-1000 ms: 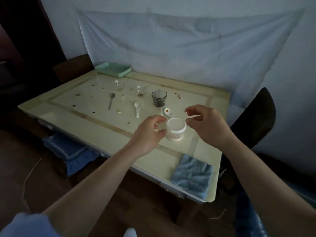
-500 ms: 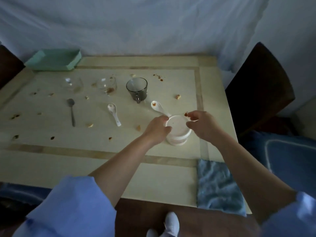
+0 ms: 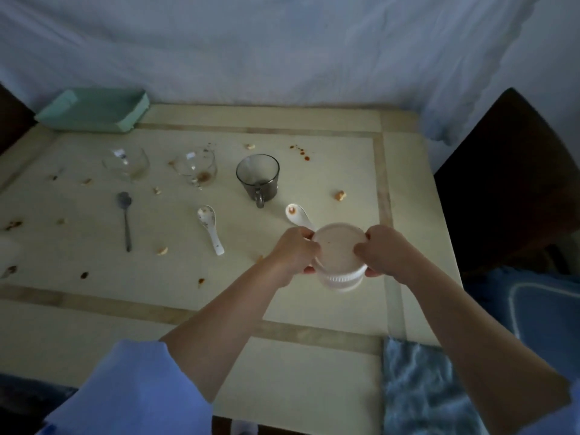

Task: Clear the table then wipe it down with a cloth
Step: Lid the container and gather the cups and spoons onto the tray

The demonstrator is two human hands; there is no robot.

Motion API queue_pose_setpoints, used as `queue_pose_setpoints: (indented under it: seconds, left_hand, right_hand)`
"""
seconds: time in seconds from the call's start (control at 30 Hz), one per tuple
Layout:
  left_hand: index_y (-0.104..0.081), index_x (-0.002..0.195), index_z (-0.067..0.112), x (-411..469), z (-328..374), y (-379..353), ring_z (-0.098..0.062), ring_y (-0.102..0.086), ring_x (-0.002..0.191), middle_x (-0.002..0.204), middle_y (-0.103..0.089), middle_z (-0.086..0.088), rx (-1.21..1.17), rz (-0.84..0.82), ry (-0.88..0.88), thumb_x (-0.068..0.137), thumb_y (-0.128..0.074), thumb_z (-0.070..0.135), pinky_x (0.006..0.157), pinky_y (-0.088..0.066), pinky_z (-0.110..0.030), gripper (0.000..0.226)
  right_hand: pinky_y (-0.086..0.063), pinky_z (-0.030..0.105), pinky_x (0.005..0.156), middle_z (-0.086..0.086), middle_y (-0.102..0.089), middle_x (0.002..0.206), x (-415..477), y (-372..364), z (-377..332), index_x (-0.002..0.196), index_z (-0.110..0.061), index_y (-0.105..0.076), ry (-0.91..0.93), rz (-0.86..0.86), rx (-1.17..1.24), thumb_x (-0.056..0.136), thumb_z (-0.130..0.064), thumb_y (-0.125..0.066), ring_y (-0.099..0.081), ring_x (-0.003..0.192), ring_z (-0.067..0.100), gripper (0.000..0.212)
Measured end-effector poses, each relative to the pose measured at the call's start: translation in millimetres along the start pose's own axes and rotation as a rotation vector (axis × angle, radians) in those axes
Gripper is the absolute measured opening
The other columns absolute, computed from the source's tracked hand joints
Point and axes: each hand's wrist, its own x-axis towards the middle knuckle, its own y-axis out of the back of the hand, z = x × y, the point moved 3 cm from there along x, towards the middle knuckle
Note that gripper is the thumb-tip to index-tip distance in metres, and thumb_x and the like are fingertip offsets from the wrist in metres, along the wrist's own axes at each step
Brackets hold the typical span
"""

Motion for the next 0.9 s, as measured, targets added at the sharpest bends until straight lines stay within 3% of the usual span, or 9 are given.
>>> queue_pose_setpoints:
  seconds: [0.17,0.27,0.33,0.4,0.5,0.67,0.77,0.9]
  left_hand:
    - [-0.060,0.101,0.010,-9.8,60.6,68.5,-0.028,-0.061,0.091,0.106,-0.061,-0.015,0.008,0.089,-0.112,0.085,-0.050,0.002,0.062,-0.056,-0.032,0.021]
    - [-0.060,0.084,0.014,-13.9,92.4,128.2,-0.030,-0.061,0.084,0.096,-0.062,-0.016,-0.011,0.170,-0.198,0.085,-0.049,0.000,0.069,-0.057,-0.039,0.018]
    - [-0.058,0.081,0.015,-11.9,106.9,166.8,-0.029,-0.061,0.082,0.094,-0.062,-0.015,-0.027,0.210,-0.233,0.085,-0.050,0.000,0.067,-0.058,-0.037,0.018]
    - [-0.059,0.088,0.012,-2.6,115.9,210.8,-0.024,-0.060,0.077,0.090,-0.061,-0.012,-0.054,0.216,-0.246,0.086,-0.050,-0.002,0.061,-0.056,-0.032,0.017]
    - [-0.060,0.099,0.007,32.5,122.6,283.9,-0.020,-0.059,0.070,0.093,-0.062,-0.012,-0.057,0.227,-0.240,0.086,-0.051,-0.002,0.057,-0.054,-0.029,0.018]
    - [-0.056,0.099,0.009,95.5,122.2,387.1,-0.020,-0.058,0.072,0.101,-0.060,-0.014,-0.091,0.272,-0.192,0.087,-0.053,0.000,0.057,-0.052,-0.030,0.014]
    - [-0.053,0.094,0.012,141.8,120.8,452.2,-0.019,-0.056,0.071,0.100,-0.057,-0.012,-0.107,0.320,-0.170,0.089,-0.050,0.000,0.057,-0.050,-0.028,0.014]
    - [-0.059,0.103,0.008,207.8,118.6,520.2,-0.025,-0.057,0.093,0.106,-0.059,-0.012,-0.098,0.395,-0.181,0.089,-0.048,-0.003,0.058,-0.051,-0.026,0.021]
  right_hand:
    - [-0.060,0.046,0.070,0.020,-0.063,0.090,-7.9,29.8,-87.7,0.099,0.004,-0.057,0.132,0.089,0.006,0.082,-0.009,-0.048,-0.069,0.072,0.034,0.023]
    - [-0.059,0.039,0.065,0.018,-0.064,0.083,-10.3,32.1,-153.9,0.097,0.005,-0.059,0.242,0.129,-0.010,0.082,-0.009,-0.048,-0.067,0.067,0.031,0.024]
    - [-0.058,0.042,0.072,0.023,-0.067,0.088,-5.8,28.2,-196.5,0.096,0.008,-0.061,0.304,0.164,-0.045,0.080,-0.007,-0.048,-0.068,0.076,0.036,0.026]
    - [-0.058,0.044,0.074,0.024,-0.068,0.090,6.3,15.0,-241.2,0.093,0.008,-0.061,0.351,0.160,-0.046,0.081,-0.007,-0.047,-0.069,0.077,0.036,0.023]
    - [-0.054,0.030,0.058,0.014,-0.060,0.080,41.6,-14.3,-308.6,0.085,-0.001,-0.056,0.378,0.140,0.008,0.087,-0.009,-0.049,-0.059,0.062,0.025,0.011]
    - [-0.052,0.031,0.058,0.006,-0.052,0.066,102.0,-65.1,-405.3,0.097,0.003,-0.060,0.398,0.124,0.007,0.088,-0.009,-0.047,-0.058,0.071,0.026,0.020]
    - [-0.060,0.043,0.074,0.014,-0.060,0.078,148.0,-102.6,-469.0,0.103,0.005,-0.059,0.373,0.131,0.035,0.087,-0.007,-0.045,-0.068,0.078,0.032,0.025]
    - [-0.058,0.045,0.080,0.017,-0.059,0.099,212.6,-145.7,-527.1,0.112,0.001,-0.057,0.338,0.123,0.158,0.088,-0.009,-0.047,-0.066,0.088,0.032,0.028]
